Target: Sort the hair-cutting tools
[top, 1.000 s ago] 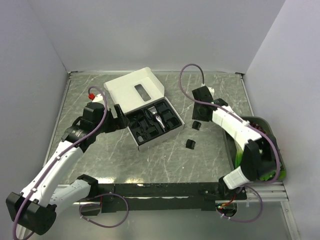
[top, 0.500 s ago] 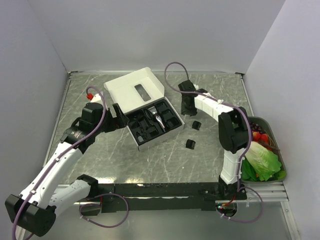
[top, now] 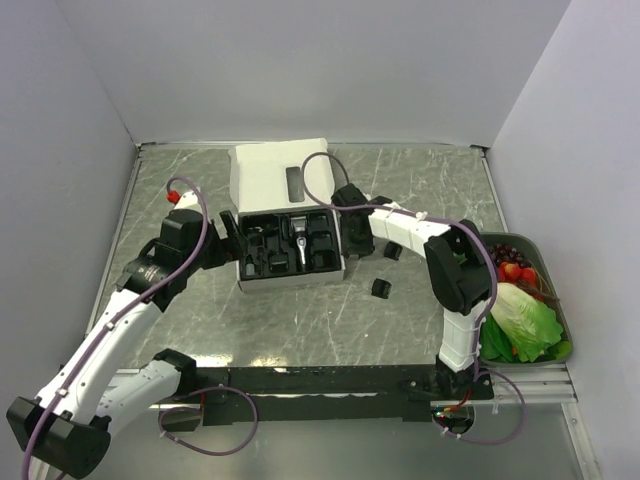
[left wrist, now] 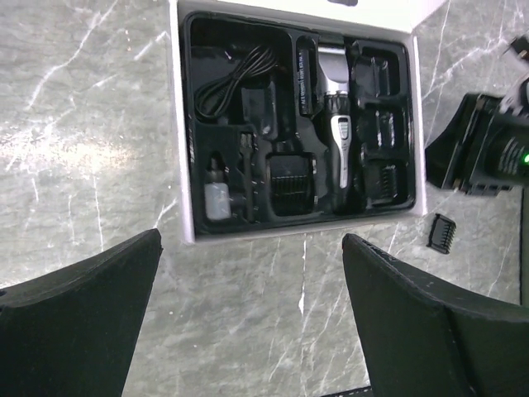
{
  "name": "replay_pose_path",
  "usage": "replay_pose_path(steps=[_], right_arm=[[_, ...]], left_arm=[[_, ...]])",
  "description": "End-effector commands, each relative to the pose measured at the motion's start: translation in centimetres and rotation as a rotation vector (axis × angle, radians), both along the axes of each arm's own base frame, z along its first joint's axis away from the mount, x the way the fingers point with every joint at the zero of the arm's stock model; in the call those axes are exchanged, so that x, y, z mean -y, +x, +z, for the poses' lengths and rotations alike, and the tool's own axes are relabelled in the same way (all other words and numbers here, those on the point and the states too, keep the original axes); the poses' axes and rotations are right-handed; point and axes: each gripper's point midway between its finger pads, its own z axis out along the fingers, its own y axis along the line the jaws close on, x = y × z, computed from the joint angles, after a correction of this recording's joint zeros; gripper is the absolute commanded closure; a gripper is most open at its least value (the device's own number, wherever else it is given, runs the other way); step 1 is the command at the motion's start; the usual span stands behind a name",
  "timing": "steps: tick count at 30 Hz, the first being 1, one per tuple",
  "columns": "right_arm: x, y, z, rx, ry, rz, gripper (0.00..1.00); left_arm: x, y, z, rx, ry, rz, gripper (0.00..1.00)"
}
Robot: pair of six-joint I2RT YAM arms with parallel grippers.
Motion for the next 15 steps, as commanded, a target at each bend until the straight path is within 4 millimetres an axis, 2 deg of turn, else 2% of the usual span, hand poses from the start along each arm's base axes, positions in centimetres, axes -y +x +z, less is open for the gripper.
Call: replay_pose_path(steps=[1, 9, 15], right_arm=[[-2.5, -1.3, 2.7, 0.034, 0.092, 0.017, 0.55], [-5.7, -2.8, 4.2, 0.027, 0.176, 0.089, 0.55], [-8.4, -3.7, 4.2, 0.020, 0.198, 0.148, 0.55]], left_arm=[[-0.8, 0.0, 2.0, 0.056, 0.014, 0.018, 0.04], [-0.9, -0.4, 2.2, 0.062, 0.007, 0.021, 0.04], [-1.0, -0.8, 2.3, 0.063, -0.002, 0.022, 0.04]])
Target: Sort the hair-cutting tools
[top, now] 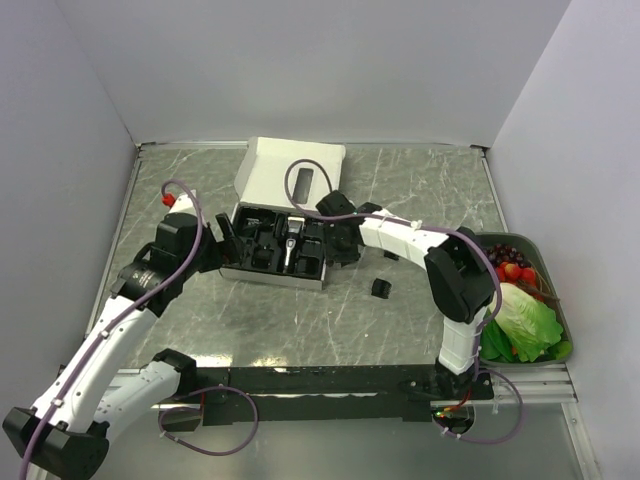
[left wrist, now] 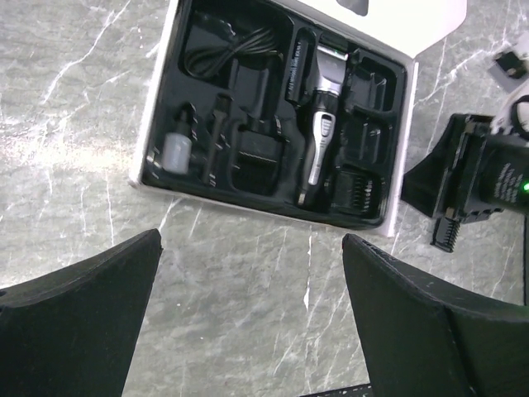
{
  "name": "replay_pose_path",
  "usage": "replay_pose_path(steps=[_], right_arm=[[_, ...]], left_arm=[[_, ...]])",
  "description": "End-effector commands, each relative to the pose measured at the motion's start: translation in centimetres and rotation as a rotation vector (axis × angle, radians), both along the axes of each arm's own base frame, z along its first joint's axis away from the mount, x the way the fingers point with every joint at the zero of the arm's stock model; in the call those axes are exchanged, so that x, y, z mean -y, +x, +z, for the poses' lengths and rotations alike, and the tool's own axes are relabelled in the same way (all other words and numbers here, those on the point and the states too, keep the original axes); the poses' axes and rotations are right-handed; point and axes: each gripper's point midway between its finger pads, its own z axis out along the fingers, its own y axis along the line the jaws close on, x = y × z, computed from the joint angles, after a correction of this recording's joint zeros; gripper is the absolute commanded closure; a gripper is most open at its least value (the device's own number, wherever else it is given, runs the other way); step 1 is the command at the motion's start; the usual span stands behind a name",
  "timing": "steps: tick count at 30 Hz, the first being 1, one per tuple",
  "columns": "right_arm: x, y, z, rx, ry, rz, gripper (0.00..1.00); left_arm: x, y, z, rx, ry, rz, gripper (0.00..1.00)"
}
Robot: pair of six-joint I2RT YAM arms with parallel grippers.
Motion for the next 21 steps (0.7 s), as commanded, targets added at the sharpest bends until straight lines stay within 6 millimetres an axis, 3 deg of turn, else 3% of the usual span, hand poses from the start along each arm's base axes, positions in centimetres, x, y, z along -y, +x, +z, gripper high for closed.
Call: replay_pose_path(steps=[1, 7, 9, 14, 15, 18, 21], right_arm=[[-3.9, -0.2, 2.7, 0.041, 0.099, 0.056, 0.55], [-6.1, -0.5, 3.1, 0.044, 0.121, 0.133, 0.53], [-6.0, -0.5, 3.4, 0.040, 0.101, 0.144, 0.53], [-1.6, -0.4, 5.3, 0.146, -0.064, 0.230, 0.50], [-0.8, -0.6, 6.8, 0.188, -0.085, 0.290, 0.48], [2.2, -1.8, 7.8, 0.208, -0.177, 0.409, 0.43], [4.0, -3.1, 7.8, 0.199, -0.242, 0.566, 0.34]], left_arm=[[-0.3, 0.0, 1.8, 0.052, -0.013, 0.009, 0.03], [-0.4, -0.4, 1.9, 0.050, -0.021, 0.014, 0.04], [-0.4, -0.4, 1.8, 0.050, -0.023, 0.017, 0.04], [-0.8, -0.8, 2.2, 0.058, -0.019, 0.024, 0.03], [-0.8, -0.9, 2.4, 0.062, -0.019, 0.022, 0.04], [-0.6, -1.2, 2.4, 0.064, -0.030, 0.005, 0.04], [-0.2, -1.4, 2.7, 0.078, -0.050, -0.013, 0.03]])
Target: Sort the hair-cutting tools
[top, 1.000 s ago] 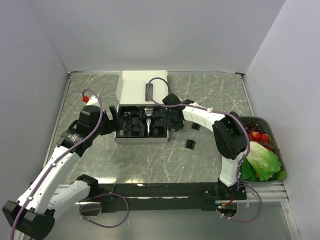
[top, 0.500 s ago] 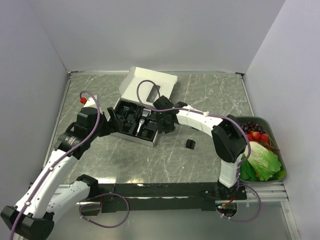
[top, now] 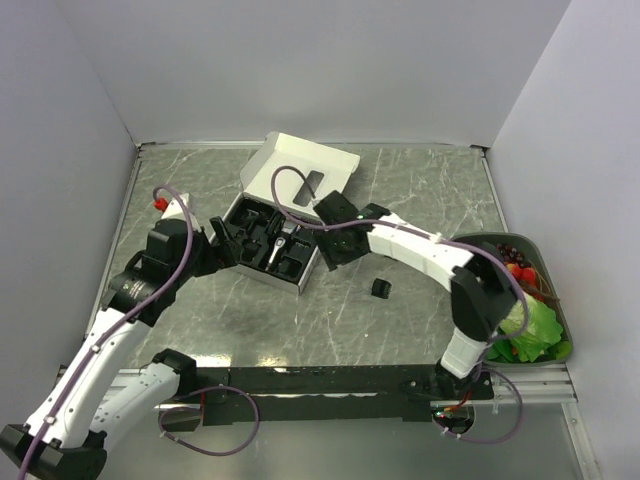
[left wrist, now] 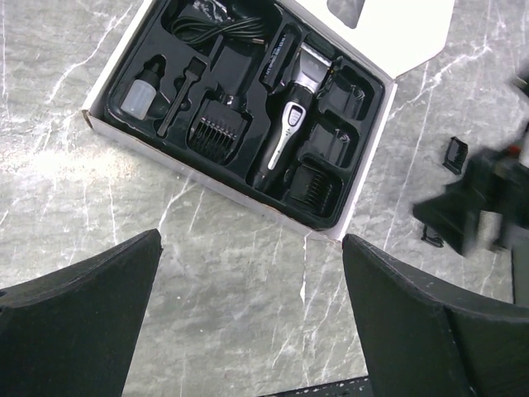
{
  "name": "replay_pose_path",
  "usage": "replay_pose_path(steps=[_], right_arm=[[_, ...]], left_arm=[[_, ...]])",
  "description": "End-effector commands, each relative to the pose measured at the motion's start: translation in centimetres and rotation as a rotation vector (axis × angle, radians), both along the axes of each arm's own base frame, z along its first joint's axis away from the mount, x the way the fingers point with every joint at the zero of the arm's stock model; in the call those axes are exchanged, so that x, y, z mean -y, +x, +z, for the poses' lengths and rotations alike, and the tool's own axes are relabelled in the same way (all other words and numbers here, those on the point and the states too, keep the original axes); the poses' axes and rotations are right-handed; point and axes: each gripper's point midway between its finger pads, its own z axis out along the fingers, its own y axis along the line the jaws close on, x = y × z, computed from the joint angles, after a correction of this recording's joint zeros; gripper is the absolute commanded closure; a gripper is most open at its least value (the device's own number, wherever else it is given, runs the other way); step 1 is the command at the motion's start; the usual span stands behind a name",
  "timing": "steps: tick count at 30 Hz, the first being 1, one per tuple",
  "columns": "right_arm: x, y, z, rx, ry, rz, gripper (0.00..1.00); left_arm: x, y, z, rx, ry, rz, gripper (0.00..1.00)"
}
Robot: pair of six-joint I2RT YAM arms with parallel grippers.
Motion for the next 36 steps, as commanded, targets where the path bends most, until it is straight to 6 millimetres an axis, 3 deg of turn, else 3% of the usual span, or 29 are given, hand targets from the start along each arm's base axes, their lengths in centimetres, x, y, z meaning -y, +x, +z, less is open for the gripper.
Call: replay_pose_path(steps=[1, 5, 12, 16, 25, 36], right_arm=[[4.0, -1.2, 3.0, 0.082, -0.139, 0.261, 0.32], [6.0, -1.9, 1.7, 0.044, -0.146, 0.307, 0.19], [9.9, -3.3, -0.4, -0.020, -0.179, 0.450, 0.14], [9.5, -4.7, -1.4, -0.108, -0.108, 0.533, 0.13], [8.7, -5.8, -4.1, -0.243, -0.069, 0.658, 0.14], [9.8, -2.8, -5.7, -0.204, -0.108, 0.675, 0.15]], left_arm=[[0.3, -0.3, 1.5, 0.047, -0.035, -0.019, 0.04], [0.7, -0.6, 1.2, 0.040, -0.032, -0.059, 0.04], [1.6, -0.7, 1.0, 0.046, -0.052, -0.102, 0.04], [1.7, -0.8, 0.8, 0.035, -0.056, -0.112, 0.03], [1.9, -1.3, 0.7, 0.027, -0.064, -0.123, 0.04], [1.9, -1.4, 0.5, 0.012, -0.069, -0.117, 0.04]])
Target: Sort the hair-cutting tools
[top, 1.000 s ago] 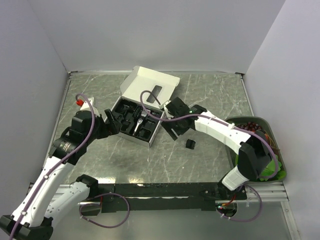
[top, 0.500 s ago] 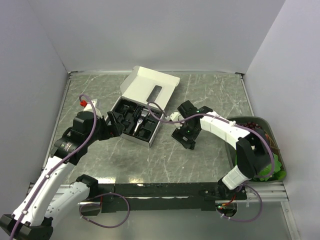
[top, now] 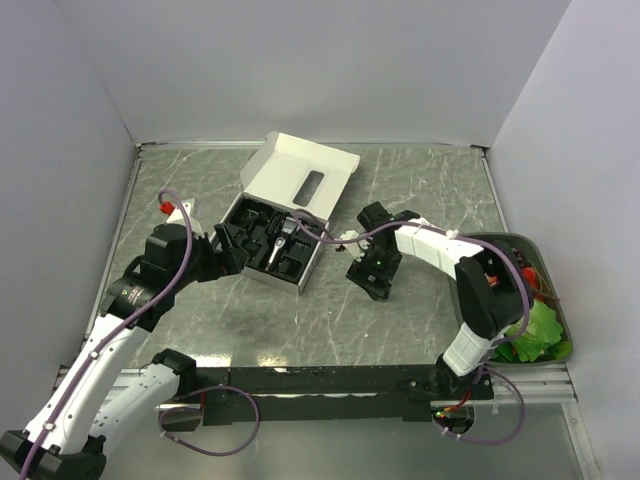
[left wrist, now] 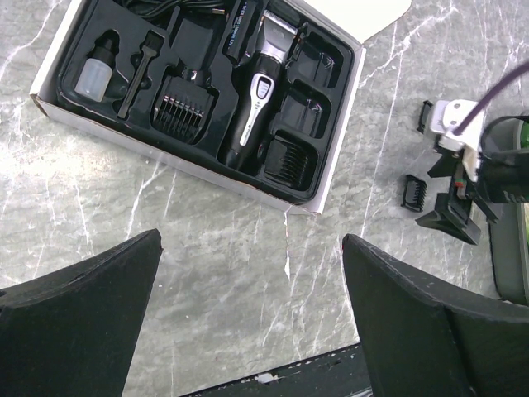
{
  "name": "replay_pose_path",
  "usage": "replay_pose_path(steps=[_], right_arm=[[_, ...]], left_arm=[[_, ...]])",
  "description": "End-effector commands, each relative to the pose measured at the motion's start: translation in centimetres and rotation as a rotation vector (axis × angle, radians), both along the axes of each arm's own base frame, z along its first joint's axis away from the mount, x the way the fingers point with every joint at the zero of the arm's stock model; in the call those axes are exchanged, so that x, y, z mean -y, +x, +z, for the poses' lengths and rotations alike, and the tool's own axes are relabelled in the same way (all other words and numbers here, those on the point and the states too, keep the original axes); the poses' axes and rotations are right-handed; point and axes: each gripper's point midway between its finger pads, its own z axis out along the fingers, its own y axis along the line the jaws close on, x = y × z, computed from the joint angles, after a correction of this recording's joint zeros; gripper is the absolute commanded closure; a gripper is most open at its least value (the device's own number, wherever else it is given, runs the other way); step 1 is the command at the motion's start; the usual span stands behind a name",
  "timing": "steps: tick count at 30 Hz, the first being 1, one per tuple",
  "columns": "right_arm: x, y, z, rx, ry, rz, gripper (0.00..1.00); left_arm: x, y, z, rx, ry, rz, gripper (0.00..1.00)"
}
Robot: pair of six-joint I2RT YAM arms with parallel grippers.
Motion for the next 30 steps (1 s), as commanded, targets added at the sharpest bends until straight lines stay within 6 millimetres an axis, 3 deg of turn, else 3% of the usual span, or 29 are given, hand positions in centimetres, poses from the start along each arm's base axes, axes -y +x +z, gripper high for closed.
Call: replay_pose_path(steps=[1, 18, 21, 24, 30], right_arm=[[-0.5, 1.5, -0.5, 0.008, 0.012, 0.054, 0.15], [0.5, 1.0, -3.3, -0.008, -0.048, 0.044, 0.18], [0.6, 1.0, -3.3, -0.009, -0.054, 0.034, 0.23], [0.5, 0.6, -3.5, -0.015, -0.057, 0.034, 0.37], [0.3, -0.1, -4.0, -0.024, -0.076, 0.030, 0.49]], left_arm=[[0.3, 0.0, 0.6, 0.012, -0.020, -0.010, 0.04], [0.5, 0.5, -0.2, -0.006, -0.015, -0.008, 0.03], [0.5, 0.5, -0.3, -0.006, -0.015, -0.008, 0.04], [0.5, 0.5, -0.2, -0.001, -0.017, -0.008, 0.04], [0.5, 0.4, 0.3, 0.009, -0.016, -0.011, 0.04]])
